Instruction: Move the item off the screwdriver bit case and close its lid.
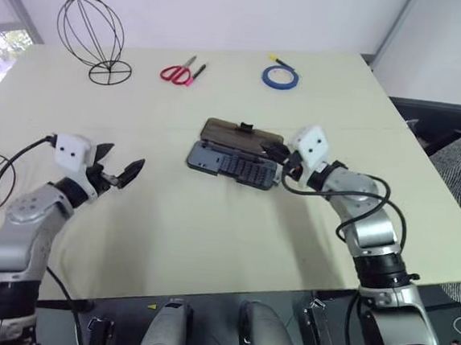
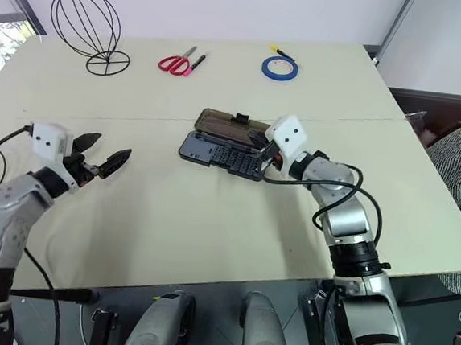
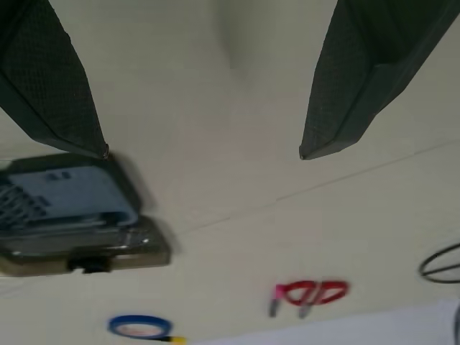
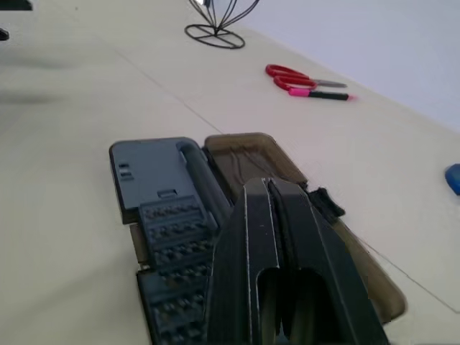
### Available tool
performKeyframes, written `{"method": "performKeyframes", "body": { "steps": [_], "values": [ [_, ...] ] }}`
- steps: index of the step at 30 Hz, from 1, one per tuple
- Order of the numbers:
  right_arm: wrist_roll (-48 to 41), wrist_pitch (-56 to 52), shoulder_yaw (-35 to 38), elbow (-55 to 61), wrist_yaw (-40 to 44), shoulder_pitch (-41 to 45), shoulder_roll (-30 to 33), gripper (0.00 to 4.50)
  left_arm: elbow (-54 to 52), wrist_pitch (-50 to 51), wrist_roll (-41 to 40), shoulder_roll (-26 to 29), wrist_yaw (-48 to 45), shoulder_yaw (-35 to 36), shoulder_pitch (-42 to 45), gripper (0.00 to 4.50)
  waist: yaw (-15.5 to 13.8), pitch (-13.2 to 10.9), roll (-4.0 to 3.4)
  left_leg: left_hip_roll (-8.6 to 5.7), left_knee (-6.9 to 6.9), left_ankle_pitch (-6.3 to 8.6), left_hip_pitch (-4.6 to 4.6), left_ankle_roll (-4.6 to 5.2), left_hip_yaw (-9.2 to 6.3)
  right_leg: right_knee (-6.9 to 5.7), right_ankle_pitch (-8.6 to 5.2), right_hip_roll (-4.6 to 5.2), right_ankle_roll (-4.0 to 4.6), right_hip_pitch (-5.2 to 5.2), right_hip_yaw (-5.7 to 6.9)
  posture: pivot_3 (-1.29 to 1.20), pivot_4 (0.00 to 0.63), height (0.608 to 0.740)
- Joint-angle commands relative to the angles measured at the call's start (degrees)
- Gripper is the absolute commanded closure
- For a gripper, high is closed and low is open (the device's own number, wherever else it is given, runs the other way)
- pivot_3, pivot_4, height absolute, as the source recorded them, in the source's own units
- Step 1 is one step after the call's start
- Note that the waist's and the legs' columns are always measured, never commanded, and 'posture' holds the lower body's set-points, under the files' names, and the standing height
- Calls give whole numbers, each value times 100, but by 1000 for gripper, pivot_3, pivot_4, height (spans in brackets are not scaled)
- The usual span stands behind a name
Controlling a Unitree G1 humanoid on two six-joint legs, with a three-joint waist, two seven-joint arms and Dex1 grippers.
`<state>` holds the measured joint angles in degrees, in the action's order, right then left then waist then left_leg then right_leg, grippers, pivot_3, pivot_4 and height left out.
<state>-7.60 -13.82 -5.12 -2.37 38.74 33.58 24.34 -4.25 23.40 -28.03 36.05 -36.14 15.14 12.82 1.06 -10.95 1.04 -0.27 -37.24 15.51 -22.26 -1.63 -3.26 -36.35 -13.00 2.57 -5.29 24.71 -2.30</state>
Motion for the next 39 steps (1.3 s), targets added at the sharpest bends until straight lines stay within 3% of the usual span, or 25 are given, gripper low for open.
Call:
{"method": "performKeyframes", "body": {
  "steps": [1, 8, 20, 30, 34, 39],
  "values": [
    [-23, -136, 204, 78, -207, 361, -10, 4500, 236, 157, -101, 157, -623, -313, 535, 50, 1, 0, 0, 0, 0, 0, 0, 0, 0, 0, 0, 0, 0, 0, 0, 0, 150, 740],
    [217, -360, 61, 68, -427, 461, -4, 4500, 629, 318, 20, 255, -1275, -717, 1105, 50, 16, 0, -1, 0, 4, 0, -2, 0, 2, 3, 0, 3, 0, 3, -2, 0, 150, 740],
    [244, -572, 91, 399, -386, 256, 122, 4500, 562, 408, 64, 56, -1362, -806, 1062, 50, -6, -1, -1, -1, 1, 0, -4, 0, 2, 2, 0, 6, -1, 4, -2, 0, 150, 740],
    [377, -534, 208, 135, -430, 265, 520, 4500, 799, 90, 447, -597, -1218, -1251, 1429, 50, -19, 0, 0, -2, -1, 0, -5, 0, 2, 2, 0, 5, -1, 3, -2, 0, 150, 740],
    [558, -482, 168, -738, -471, 728, 603, 3229, 897, -146, 649, -858, -1173, -1482, 1553, 0, 7, -1, -1, -2, -1, 0, -4, 0, 3, 2, 0, 4, -1, 3, -3, 0, 150, 740],
    [771, -133, 21, -2770, -410, 1923, 426, 533, 1375, -463, 830, -1188, -1132, -1584, 1931, 0, 16, -1, -1, -2, -3, -1, -4, 0, 6, 2, 1, 3, -1, 3, -3, 0, 150, 740]
  ]
}}
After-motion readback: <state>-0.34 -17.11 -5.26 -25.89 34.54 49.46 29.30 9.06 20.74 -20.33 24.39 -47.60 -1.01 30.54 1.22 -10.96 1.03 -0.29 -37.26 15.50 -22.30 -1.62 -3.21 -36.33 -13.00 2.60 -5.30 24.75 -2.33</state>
